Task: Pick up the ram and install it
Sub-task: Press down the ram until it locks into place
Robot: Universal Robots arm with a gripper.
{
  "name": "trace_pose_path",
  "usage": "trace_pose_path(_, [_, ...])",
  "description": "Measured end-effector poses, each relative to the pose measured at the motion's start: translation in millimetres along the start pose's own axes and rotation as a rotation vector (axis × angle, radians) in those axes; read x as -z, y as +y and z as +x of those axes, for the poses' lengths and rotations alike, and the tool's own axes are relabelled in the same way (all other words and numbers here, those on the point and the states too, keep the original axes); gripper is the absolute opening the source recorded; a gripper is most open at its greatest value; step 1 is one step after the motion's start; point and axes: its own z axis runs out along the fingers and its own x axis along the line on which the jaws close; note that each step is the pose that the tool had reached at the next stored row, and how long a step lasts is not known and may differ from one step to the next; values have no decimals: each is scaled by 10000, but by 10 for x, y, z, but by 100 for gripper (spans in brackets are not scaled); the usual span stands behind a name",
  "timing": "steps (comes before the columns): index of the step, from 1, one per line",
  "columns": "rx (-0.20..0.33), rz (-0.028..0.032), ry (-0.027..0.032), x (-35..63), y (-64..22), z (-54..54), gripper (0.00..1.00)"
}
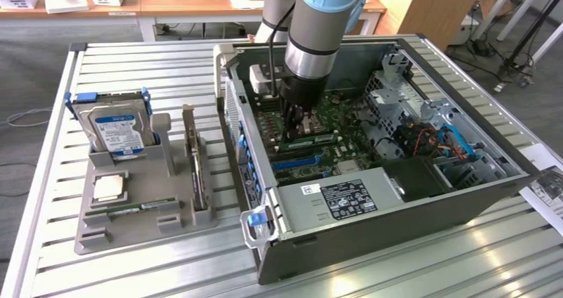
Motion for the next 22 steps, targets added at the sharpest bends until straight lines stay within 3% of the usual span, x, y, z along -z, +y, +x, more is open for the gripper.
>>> trace_pose_path(22, [0, 6, -8, -3, -1, -1, 11])
